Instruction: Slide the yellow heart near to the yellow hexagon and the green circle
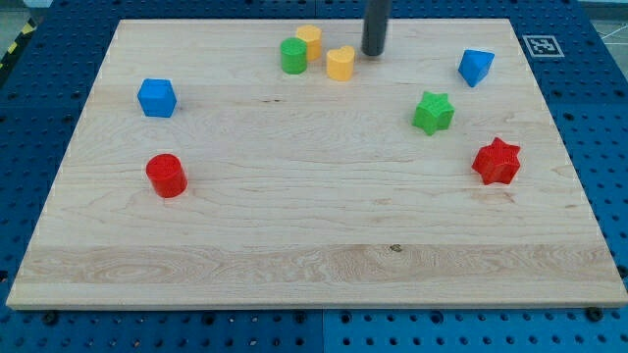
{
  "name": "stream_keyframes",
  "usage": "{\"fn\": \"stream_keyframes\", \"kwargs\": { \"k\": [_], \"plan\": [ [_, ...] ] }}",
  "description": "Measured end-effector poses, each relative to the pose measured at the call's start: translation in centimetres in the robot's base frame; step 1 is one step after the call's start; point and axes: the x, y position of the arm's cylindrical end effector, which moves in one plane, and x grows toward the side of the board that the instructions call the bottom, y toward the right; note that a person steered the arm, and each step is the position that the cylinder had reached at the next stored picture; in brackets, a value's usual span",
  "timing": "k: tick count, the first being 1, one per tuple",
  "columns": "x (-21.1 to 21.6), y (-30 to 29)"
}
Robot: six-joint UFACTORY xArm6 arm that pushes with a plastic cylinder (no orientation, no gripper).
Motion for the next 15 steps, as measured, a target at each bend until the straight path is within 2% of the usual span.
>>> {"fn": "stream_keyframes", "kwargs": {
  "k": [2,5,8,13,15],
  "plan": [
    [2.6,0.8],
    [2.6,-3.1],
    [4.2,-2.3],
    [0.0,-6.4],
    [1.2,-5.2]
  ]
}}
